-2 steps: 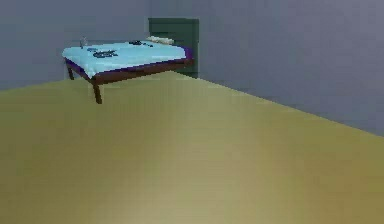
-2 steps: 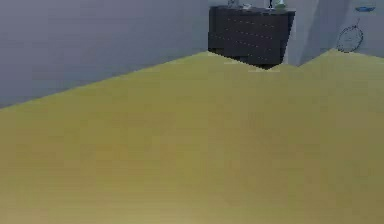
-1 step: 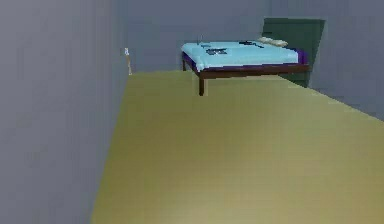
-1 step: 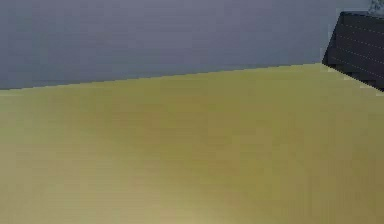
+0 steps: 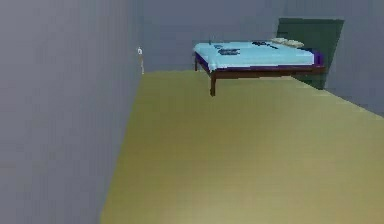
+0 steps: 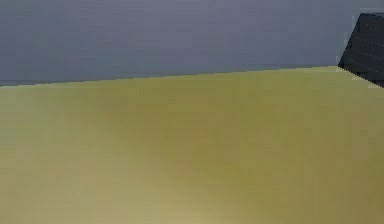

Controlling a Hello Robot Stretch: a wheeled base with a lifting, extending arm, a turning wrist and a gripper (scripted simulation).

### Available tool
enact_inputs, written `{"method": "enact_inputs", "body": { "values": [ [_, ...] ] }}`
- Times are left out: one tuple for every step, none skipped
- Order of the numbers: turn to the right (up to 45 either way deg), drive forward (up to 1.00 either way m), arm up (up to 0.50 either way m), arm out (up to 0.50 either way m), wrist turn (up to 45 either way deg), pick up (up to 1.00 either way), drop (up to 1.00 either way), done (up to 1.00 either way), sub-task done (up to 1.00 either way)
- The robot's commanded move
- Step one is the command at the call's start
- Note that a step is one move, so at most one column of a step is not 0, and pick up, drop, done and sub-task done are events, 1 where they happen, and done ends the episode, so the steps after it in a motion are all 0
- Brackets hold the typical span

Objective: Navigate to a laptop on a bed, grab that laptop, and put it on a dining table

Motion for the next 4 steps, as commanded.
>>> {"method": "enact_inputs", "body": {
  "values": [
    [0.0, 1.00, 0.00, 0.00, 0.0, 0.00, 0.00, 0.00, 0.00],
    [0.0, 1.00, 0.00, 0.00, 0.0, 0.00, 0.00, 0.00, 0.00],
    [0.0, 1.00, 0.00, 0.00, 0.0, 0.00, 0.00, 0.00, 0.00],
    [0.0, 0.20, 0.00, 0.00, 0.0, 0.00, 0.00, 0.00, 0.00]
  ]
}}
